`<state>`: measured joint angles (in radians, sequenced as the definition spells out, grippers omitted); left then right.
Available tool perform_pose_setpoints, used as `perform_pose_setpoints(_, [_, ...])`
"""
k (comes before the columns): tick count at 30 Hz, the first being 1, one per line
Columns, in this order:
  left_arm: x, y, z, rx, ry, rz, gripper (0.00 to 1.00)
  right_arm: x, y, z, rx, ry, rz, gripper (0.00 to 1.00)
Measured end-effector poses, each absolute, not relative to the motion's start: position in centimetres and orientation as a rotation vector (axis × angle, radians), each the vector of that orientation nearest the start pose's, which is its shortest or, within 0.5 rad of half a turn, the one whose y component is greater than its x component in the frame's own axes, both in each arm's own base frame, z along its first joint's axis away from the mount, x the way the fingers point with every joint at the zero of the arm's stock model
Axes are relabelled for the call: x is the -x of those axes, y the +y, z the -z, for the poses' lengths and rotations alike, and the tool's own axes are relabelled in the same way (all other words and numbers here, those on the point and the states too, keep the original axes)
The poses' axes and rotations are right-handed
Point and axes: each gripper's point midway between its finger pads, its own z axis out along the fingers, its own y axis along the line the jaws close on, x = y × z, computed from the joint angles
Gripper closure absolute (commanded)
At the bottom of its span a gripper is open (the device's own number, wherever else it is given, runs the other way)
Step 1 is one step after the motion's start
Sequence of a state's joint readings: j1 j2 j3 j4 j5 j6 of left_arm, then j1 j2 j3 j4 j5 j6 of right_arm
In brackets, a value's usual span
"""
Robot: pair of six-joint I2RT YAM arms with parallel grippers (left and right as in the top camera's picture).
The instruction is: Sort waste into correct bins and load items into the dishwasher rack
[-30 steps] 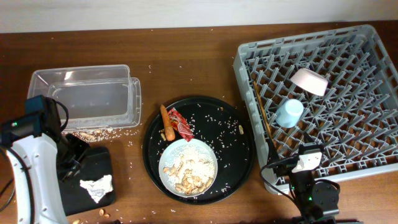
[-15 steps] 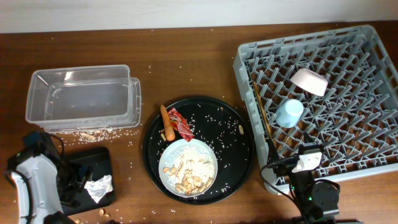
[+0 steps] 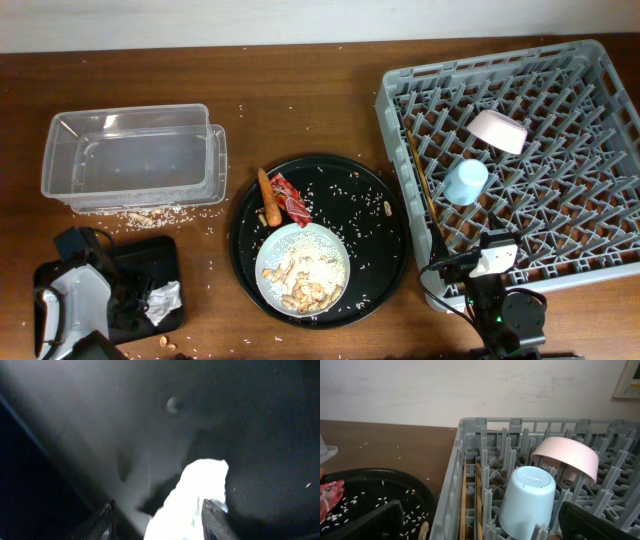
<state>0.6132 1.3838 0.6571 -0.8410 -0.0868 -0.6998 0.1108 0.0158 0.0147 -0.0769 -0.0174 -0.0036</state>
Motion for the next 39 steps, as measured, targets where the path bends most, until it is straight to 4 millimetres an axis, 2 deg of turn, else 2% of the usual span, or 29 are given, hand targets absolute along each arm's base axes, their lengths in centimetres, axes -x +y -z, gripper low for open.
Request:
perform_pose_setpoints(2, [-15.4, 12.6, -1.0, 1.904, 2.467, -0.134, 0.51, -24.4, 3.0, -15.8, 0.108, 1.646, -0.096, 0.02])
perform_pose_setpoints(3, [-15.4, 12.7, -1.0, 1.902, 2.464, -0.133, 0.55, -24.4, 3.0, -15.8, 0.108, 1.646, -0.097, 0.02])
perform_pose_setpoints(5, [-15.5, 12.7, -1.0, 1.903, 2.462, -0.133, 0.70, -24.4, 3.0, -15.8, 0.108, 1.646, -0.096, 0.02])
perform_pose_setpoints(6, [-15.5, 12.7, -1.0, 1.902, 2.459, -0.132, 0.73, -24.4, 3.0, -15.8, 0.108, 1.646, -0.097, 0.02])
perform_pose_setpoints(10, [-15.9, 13.0, -0.6, 1.886, 2.440, -0.130, 0.73, -24.4, 3.0, -15.8, 0.108, 1.646, -0.097, 0.02])
perform_pose_setpoints(11, [-15.7, 12.9, -0.3, 1.888, 2.442, -0.131, 0.75, -24.4, 3.0, -15.8, 0.108, 1.646, -0.096, 0.02])
perform_pose_setpoints(12, [-15.4, 12.7, -0.1, 1.892, 2.449, -0.131, 0.90, -24.4, 3.0, -15.8, 0.108, 1.646, -0.096, 0.02])
perform_pose_setpoints(13, [-15.3, 12.5, 0.0, 1.896, 2.453, -0.131, 1.00, -24.4, 3.0, -15.8, 0.108, 1.646, -0.096, 0.02])
perform_pose_setpoints(19, [-15.1, 11.2, -0.1, 1.878, 2.526, -0.040, 1.00, -24.4, 3.0, -15.8, 0.108, 1.646, -0.096, 0.02])
perform_pose_setpoints(22, [-15.2, 10.8, -1.7, 1.864, 2.584, -0.010, 1.00, -24.4, 3.0, -15.8, 0.108, 1.646, -0.096, 0.02])
perform_pose_setpoints(23, [-15.7, 11.0, -3.1, 1.853, 2.597, 0.000, 1.00, -24.4, 3.0, -15.8, 0.108, 1.646, -0.096, 0.02])
perform_pose_setpoints(25, [-16.9, 11.8, -5.4, 1.822, 2.583, 0.007, 1.00, -24.4, 3.0, -15.9, 0.108, 1.645, -0.097, 0.02])
perform_pose_setpoints(28, [-19.4, 13.3, -10.2, 1.718, 2.543, 0.025, 1.00, -24.4, 3.0, -15.8, 0.108, 1.646, -0.097, 0.02])
perform_pose_setpoints(30, [-22.0, 14.1, -13.6, 1.577, 2.498, 0.068, 1.00, -24.4, 3.0, -15.8, 0.108, 1.646, -0.096, 0.02])
perform_pose_setpoints(32, [-25.4, 14.0, -16.4, 1.389, 2.445, 0.145, 1.00, -24.4, 3.0, -15.8, 0.108, 1.646, -0.096, 0.02])
perform_pose_setpoints(34, [-29.7, 13.1, -18.5, 1.172, 2.379, 0.223, 1.00, -24.4, 3.0, -15.8, 0.108, 1.646, -0.096, 0.02])
perform_pose_setpoints(35, [-31.0, 12.6, -19.1, 1.102, 2.359, 0.250, 1.00, -24.4, 3.0, -15.8, 0.108, 1.646, -0.097, 0.02])
perform_pose_setpoints(39, [-37.7, 8.5, -21.3, 0.770, 2.285, 0.297, 0.99, -24.4, 3.0, -15.8, 0.108, 1.646, -0.096, 0.02])
